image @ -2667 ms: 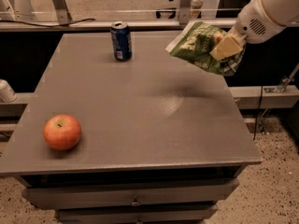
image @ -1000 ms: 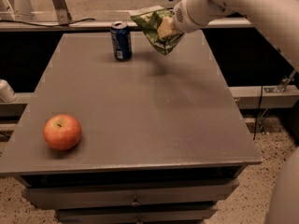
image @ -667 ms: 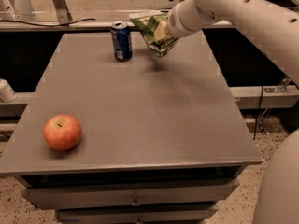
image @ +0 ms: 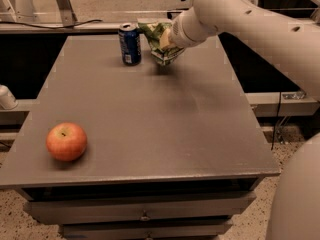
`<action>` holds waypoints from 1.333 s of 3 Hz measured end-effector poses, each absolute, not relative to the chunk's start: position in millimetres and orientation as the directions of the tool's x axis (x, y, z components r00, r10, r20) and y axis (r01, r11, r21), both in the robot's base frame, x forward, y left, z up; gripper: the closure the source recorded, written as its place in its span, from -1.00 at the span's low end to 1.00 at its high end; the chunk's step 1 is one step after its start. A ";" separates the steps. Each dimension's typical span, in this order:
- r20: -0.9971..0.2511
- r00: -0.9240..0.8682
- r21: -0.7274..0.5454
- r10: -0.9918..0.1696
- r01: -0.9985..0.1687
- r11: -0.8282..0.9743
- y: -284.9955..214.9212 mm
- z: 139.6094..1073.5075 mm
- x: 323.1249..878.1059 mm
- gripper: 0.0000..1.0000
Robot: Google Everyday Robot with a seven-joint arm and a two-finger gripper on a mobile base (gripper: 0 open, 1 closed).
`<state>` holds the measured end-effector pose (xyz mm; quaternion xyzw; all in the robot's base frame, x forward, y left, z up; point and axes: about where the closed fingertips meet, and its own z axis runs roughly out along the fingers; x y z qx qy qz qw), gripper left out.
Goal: Move green jalapeno chip bag near pepsi can
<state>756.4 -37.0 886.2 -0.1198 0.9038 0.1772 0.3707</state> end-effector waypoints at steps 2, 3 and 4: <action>-0.676 -0.736 0.305 -0.038 -0.325 0.895 -27.6 875.7 746.8 0.14; -0.665 -0.746 0.315 -0.044 -0.333 0.889 -24.8 873.2 744.0 -0.32; -0.659 -0.750 0.326 -0.057 -0.352 0.877 -21.1 871.4 739.3 -0.76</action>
Offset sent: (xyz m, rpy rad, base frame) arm -0.0142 0.0092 -0.0111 0.0811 0.0745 -0.0083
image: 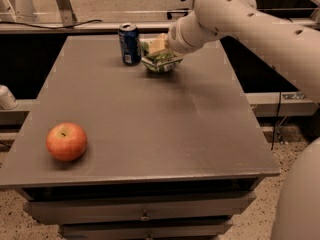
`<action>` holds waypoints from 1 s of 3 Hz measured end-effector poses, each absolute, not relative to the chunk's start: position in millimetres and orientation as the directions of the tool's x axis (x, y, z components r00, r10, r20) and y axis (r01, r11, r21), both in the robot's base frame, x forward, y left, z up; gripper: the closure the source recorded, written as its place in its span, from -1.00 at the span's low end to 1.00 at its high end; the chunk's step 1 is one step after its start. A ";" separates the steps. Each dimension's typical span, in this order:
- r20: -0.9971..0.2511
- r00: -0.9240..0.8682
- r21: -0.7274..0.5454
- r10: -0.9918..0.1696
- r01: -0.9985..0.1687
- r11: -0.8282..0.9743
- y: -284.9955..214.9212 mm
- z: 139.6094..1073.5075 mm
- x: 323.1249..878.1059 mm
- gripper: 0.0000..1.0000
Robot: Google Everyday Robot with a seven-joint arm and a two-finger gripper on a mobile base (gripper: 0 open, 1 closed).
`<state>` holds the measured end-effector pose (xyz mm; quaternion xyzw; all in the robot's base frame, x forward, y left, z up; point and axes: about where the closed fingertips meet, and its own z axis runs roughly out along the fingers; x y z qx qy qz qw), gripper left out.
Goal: Move green jalapeno chip bag near pepsi can
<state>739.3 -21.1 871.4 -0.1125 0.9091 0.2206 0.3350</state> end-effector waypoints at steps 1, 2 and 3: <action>-0.662 -0.746 0.333 -0.072 -0.378 0.864 -18.1 874.3 734.3 -1.00; -0.685 -0.724 0.344 -0.084 -0.423 0.838 -17.3 889.2 725.8 -1.00; -0.762 -0.635 0.275 -0.130 -0.498 0.822 -32.1 919.8 715.0 -1.00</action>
Offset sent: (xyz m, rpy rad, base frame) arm -0.0251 -0.0001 0.0410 0.0713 -0.0757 0.1197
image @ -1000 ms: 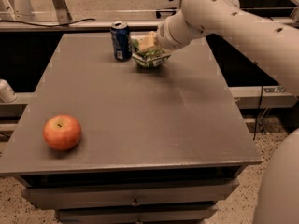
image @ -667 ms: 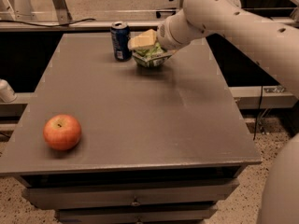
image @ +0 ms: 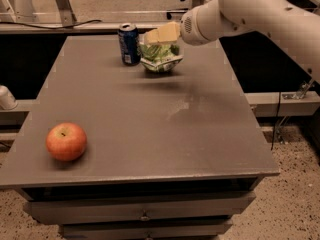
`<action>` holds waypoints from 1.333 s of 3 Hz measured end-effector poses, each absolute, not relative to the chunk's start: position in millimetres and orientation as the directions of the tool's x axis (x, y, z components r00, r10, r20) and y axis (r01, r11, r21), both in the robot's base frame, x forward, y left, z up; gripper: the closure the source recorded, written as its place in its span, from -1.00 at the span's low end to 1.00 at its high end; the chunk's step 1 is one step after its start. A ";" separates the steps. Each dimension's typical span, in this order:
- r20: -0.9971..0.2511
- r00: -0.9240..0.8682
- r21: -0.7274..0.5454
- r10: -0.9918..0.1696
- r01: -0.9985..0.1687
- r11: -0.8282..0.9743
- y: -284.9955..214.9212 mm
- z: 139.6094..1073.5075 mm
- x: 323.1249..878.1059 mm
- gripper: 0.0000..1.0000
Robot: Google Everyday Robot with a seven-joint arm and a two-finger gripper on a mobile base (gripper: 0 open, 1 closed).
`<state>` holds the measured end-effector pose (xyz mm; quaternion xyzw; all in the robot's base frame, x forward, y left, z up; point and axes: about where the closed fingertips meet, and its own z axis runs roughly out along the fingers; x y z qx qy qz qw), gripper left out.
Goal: Move green jalapeno chip bag near pepsi can
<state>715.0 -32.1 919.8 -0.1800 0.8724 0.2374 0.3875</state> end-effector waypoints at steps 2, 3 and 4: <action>-0.843 -0.496 0.195 -0.208 -0.642 0.742 -101.7 957.9 685.2 -1.00; -0.861 -0.426 0.153 -0.278 -0.738 0.657 -138.3 957.5 670.3 -1.00; -0.861 -0.363 0.084 -0.356 -0.792 0.604 -139.5 958.9 662.6 -1.00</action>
Offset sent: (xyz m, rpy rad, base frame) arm -0.0568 -0.1330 0.0447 -0.1121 -0.3125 0.3976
